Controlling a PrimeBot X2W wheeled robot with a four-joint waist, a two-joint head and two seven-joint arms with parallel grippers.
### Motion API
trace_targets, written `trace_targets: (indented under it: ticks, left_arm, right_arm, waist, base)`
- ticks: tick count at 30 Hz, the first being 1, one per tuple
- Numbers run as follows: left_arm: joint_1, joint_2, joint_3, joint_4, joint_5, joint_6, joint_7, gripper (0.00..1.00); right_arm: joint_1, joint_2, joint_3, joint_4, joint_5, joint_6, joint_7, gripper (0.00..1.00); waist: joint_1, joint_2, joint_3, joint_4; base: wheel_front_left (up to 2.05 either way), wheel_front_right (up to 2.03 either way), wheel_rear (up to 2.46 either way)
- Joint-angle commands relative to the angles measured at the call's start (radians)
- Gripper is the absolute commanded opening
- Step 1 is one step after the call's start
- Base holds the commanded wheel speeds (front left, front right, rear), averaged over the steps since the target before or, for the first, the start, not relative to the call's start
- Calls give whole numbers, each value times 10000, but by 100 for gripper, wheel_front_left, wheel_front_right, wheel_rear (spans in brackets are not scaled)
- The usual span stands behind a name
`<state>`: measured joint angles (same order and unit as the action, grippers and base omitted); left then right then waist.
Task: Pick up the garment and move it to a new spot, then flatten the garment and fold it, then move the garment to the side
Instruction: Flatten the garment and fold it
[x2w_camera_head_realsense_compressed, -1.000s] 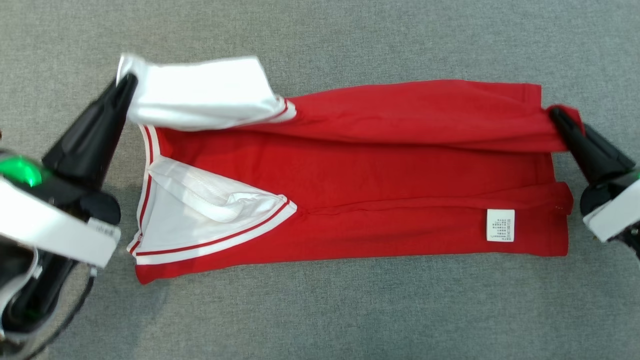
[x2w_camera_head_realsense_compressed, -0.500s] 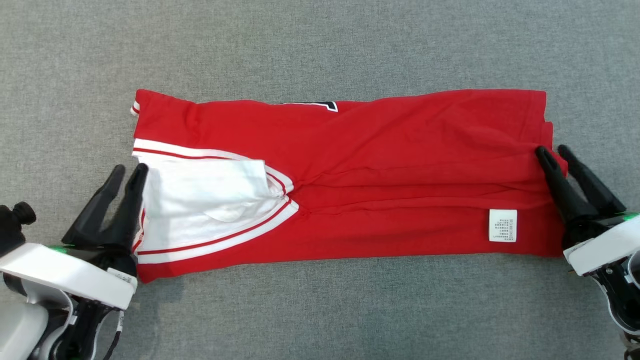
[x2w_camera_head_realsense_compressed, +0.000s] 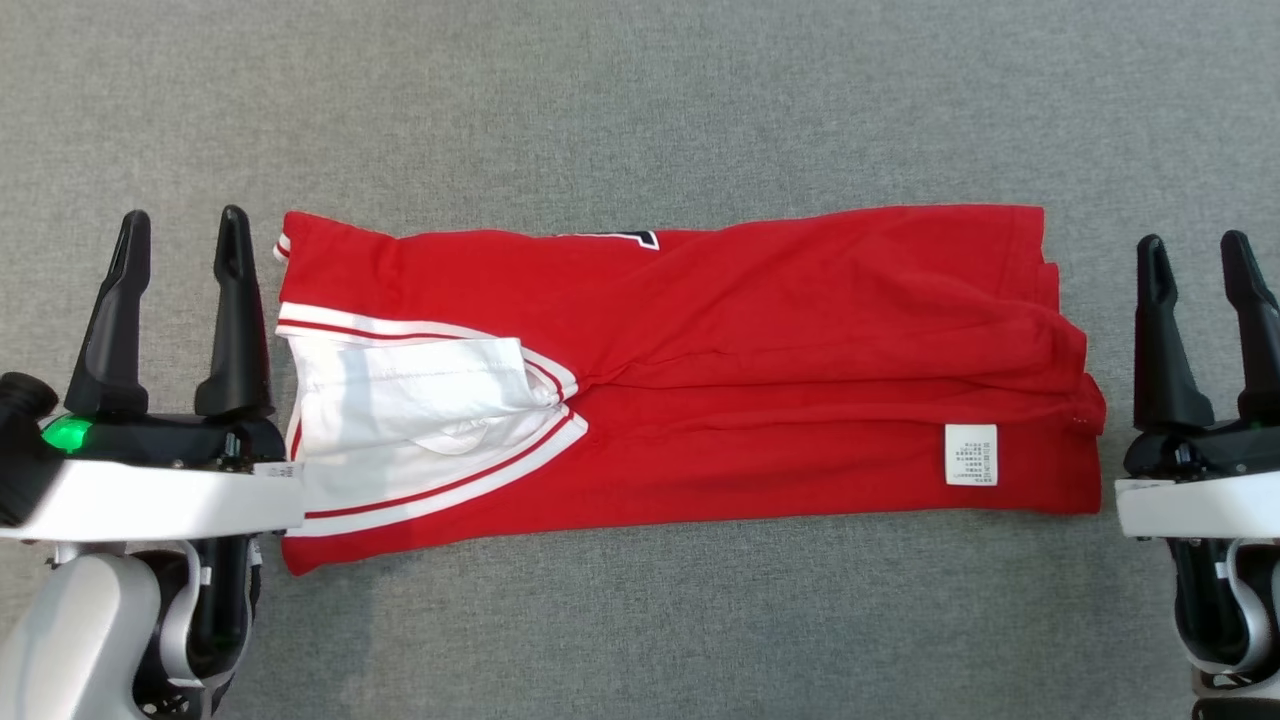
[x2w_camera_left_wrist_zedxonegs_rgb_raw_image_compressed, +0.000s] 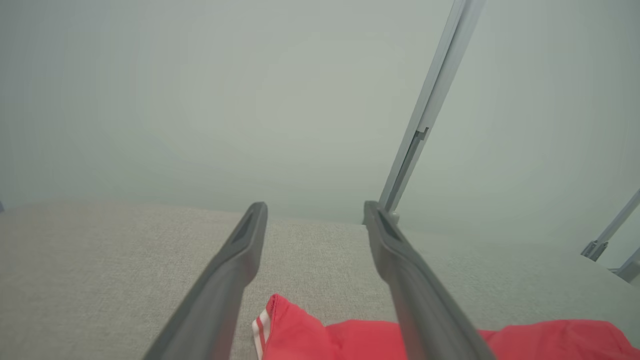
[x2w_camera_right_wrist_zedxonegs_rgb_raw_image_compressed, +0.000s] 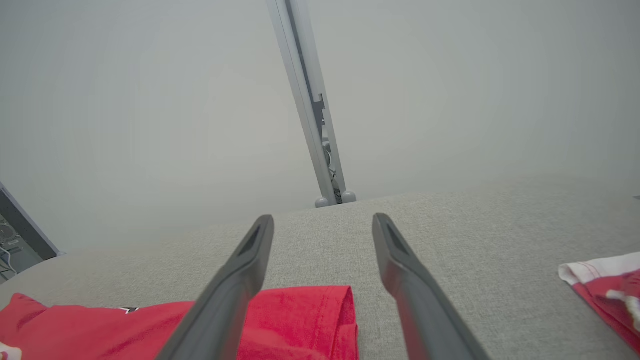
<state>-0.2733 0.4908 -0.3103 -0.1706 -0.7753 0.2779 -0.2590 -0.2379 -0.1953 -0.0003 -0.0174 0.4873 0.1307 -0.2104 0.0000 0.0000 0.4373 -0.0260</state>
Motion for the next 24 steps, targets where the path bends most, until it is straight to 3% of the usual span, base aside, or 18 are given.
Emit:
trace_targets:
  ticks: [1,5,12,24]
  left_arm:
    - [127,-195,197,-60,665,-40,-33,100]
    - [357,-488,406,-13,1590,-151,-36,100]
    - [873,-974,745,770,2754,-745,-39,100]
    - [982,-1349,795,1424,3117,-1318,-40,100]
  right_arm:
    - [126,131,-30,-49,-416,1,-113,100]
    - [259,260,89,77,-891,1,-161,100]
    - [609,409,262,521,-1332,1,-230,100]
    - [665,300,157,833,-1378,1,-42,100]
  waist:
    - [0,0,-200,-10]
    - [0,0,-437,5]
    - [0,0,-958,44]
    - [0,0,-1184,189]
  base:
    - [0,0,0]
    - [0,0,0]
    - [0,0,0]
    - [0,0,0]
